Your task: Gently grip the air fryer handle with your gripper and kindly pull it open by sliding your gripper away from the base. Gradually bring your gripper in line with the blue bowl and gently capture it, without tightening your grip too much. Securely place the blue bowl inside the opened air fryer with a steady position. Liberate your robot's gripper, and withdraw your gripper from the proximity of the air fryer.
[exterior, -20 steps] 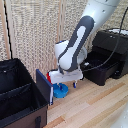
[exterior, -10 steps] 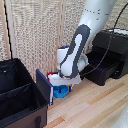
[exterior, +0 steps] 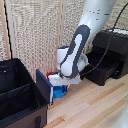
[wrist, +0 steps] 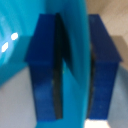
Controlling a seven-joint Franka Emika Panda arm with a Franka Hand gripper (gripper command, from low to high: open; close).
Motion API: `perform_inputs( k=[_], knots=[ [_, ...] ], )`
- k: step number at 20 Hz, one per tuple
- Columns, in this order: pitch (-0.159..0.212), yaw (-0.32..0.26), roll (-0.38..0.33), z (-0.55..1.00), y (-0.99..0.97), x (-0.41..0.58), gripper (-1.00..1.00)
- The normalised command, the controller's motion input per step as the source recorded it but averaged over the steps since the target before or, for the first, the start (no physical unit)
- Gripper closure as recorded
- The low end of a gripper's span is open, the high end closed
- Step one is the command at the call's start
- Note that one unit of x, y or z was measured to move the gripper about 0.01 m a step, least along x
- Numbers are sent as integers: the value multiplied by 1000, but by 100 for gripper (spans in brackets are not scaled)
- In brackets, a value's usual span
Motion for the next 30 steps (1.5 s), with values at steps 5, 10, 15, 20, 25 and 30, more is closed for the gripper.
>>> perform_inputs(
  k=[5,10,15,20,25,30],
  knots=[
    [87,13,-12,733,0,115,100],
    [55,0,0,818,-1,357,100],
    [13,-35,0,842,0,477,100],
    [0,-175,-24,654,0,502,100],
    [0,-222,-84,514,0,468,100],
    [0,-200,-21,558,-257,447,100]
  ],
)
